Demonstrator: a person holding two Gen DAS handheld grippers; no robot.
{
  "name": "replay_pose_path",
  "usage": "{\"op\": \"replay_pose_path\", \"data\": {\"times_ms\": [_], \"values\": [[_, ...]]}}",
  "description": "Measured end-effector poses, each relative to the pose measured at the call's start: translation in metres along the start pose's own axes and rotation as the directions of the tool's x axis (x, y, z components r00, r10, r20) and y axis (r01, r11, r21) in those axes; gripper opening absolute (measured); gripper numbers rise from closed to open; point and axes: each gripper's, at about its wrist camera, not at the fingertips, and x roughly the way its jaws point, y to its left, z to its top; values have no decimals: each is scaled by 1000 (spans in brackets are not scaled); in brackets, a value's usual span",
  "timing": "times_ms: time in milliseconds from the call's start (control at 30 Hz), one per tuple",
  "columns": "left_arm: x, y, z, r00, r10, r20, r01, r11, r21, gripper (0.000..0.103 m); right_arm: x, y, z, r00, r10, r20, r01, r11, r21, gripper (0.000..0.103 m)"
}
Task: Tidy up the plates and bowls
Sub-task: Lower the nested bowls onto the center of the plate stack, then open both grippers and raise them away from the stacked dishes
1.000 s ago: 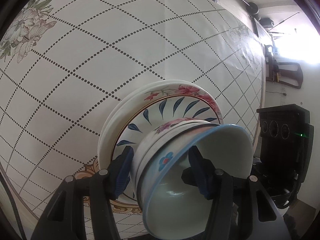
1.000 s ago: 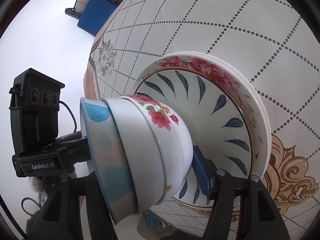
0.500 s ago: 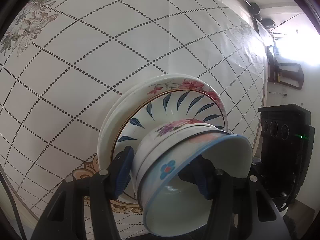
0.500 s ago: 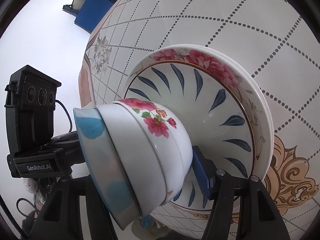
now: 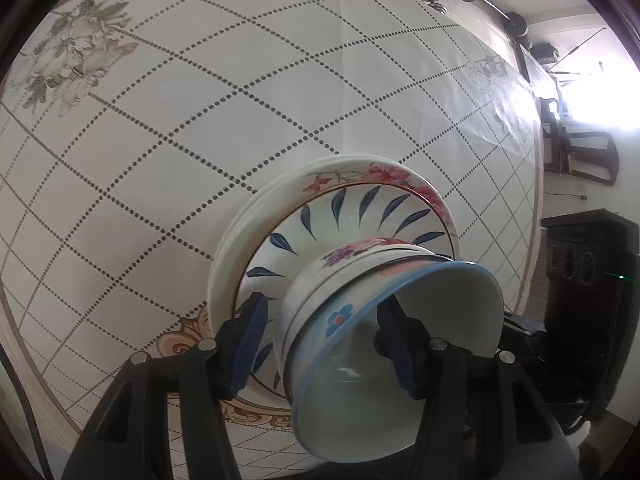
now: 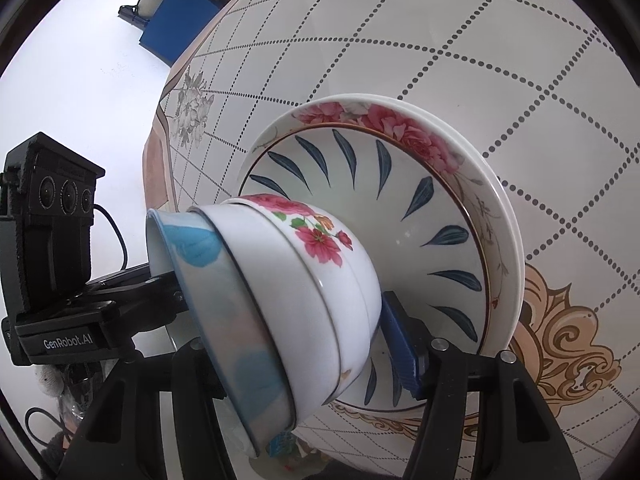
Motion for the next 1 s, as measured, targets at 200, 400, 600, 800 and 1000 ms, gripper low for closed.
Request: {"op": "replay_pose_path", "data": {"times_ms": [200,400,600,800,1000], "values": [[-34,-17,-14,969,186,161,-192,981,23,54,-29,33,-10,980,-180,88,191,972,-137,65],[-72,-30,-38,912,267,310,-274,961,-23,56,-70,74,-31,877,-402,263,464,852,-242,79],[-103,-40,-73,859,297,416,-278,955,-108,83,-97,94,-57,827,-448,341,542,796,-269,103],[-119,-53,-117,823,322,467,-280,947,-160,86,-118,98,-92,815,-437,381,550,791,-268,103],[-132,-61,-159,804,327,496,-253,944,-213,86,-143,99,-127,789,-436,434,573,778,-260,103]]}}
